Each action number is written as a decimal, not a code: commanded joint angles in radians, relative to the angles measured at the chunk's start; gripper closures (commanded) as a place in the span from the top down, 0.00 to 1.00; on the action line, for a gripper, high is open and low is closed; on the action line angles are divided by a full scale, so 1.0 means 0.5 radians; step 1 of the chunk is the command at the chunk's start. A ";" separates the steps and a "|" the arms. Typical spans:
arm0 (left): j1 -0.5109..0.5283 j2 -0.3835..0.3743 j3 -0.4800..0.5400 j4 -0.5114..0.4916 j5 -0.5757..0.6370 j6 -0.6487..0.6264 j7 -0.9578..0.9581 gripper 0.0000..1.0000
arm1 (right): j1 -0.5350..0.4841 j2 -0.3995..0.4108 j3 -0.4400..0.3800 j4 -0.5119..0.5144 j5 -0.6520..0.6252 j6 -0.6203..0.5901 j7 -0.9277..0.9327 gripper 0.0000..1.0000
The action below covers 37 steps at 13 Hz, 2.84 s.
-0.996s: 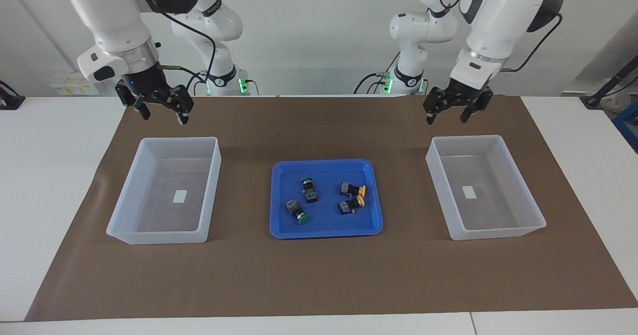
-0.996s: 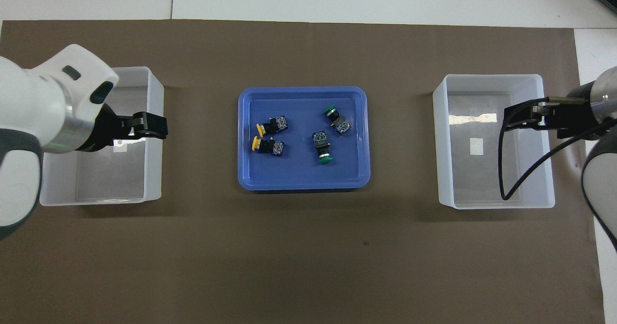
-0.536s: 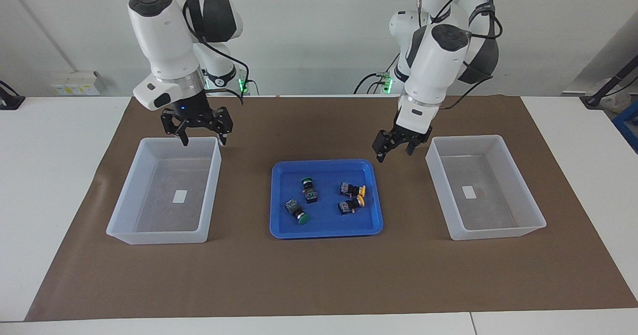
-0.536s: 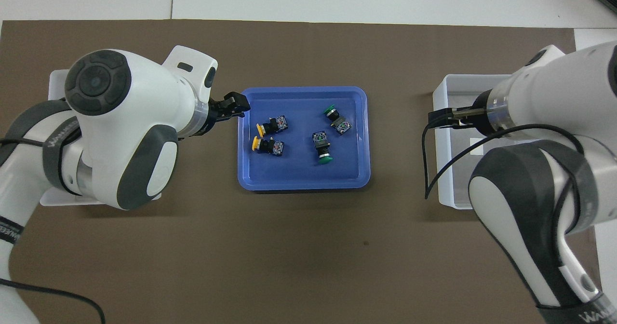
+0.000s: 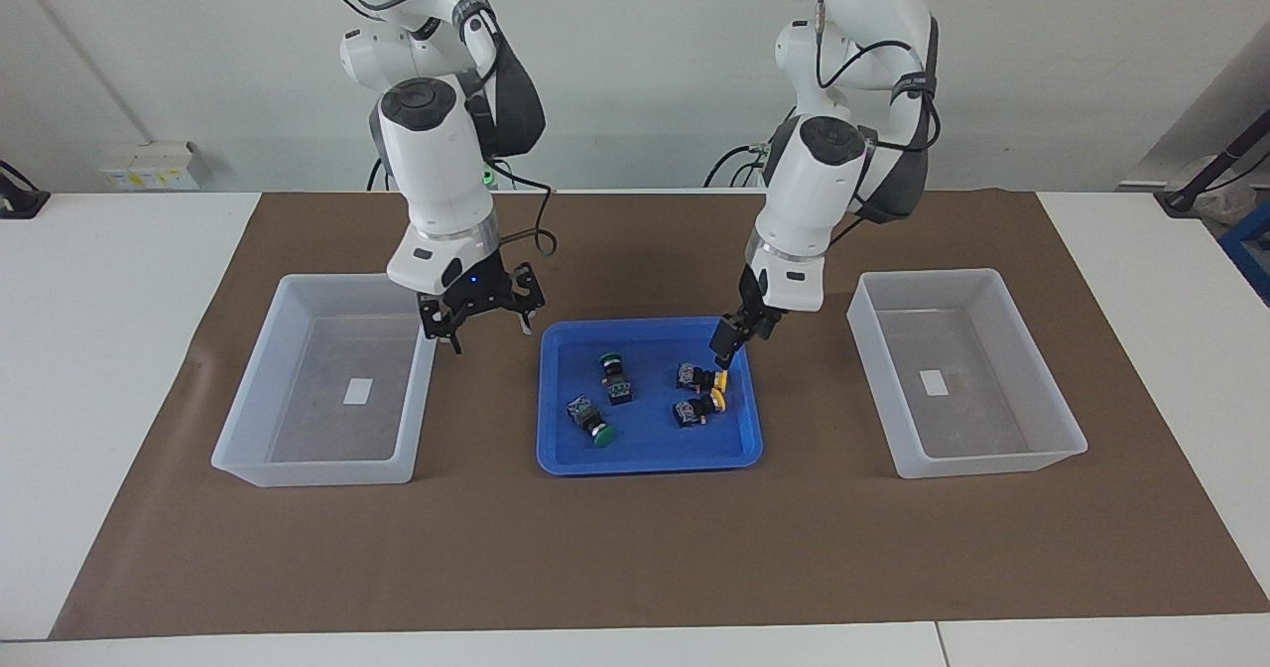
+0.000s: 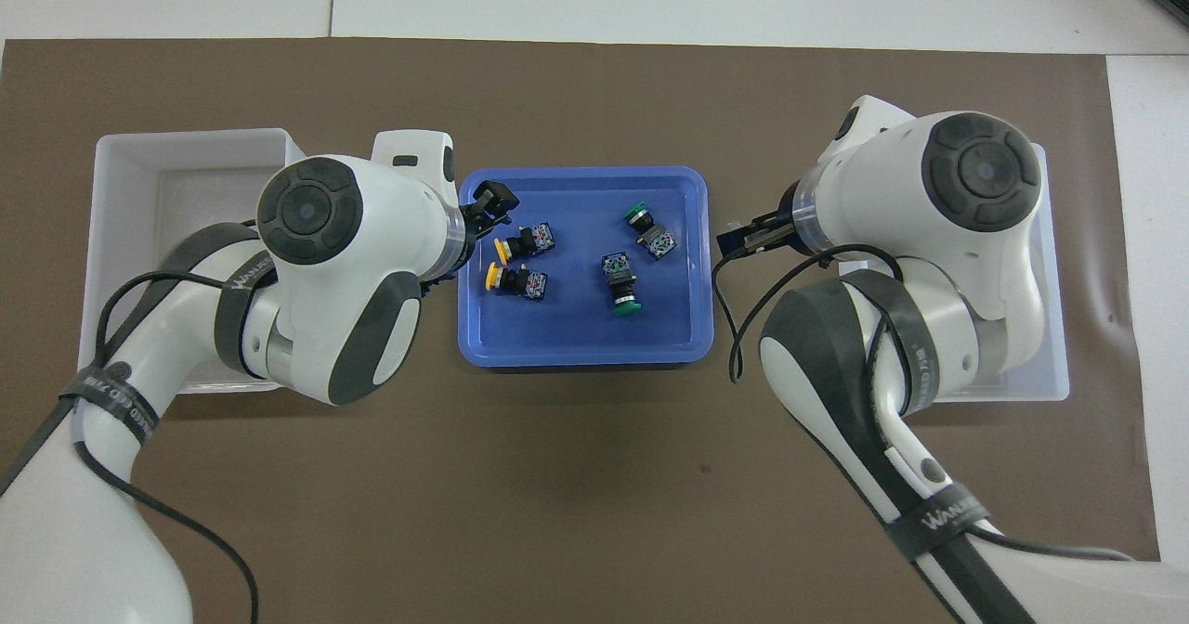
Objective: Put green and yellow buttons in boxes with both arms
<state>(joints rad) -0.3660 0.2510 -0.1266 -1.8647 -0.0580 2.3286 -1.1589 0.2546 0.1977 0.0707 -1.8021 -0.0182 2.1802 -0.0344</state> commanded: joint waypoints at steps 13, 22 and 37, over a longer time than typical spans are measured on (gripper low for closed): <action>-0.173 0.250 0.042 -0.256 0.251 0.509 -0.756 1.00 | 0.236 0.580 0.015 -0.059 0.018 0.947 -0.391 1.00; -0.142 0.277 0.042 -0.253 0.251 0.583 -0.815 0.55 | 0.221 0.571 0.015 -0.074 0.018 0.947 -0.373 0.69; -0.002 0.422 0.035 0.532 0.291 -0.156 -0.606 0.00 | -0.113 -0.128 0.012 -0.215 0.018 0.218 -0.214 0.00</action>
<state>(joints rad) -0.3969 0.4199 -0.1008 -1.6924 0.0682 2.3198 -1.4915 0.2483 0.2227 0.0668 -1.8231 -0.0180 2.3215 -0.1611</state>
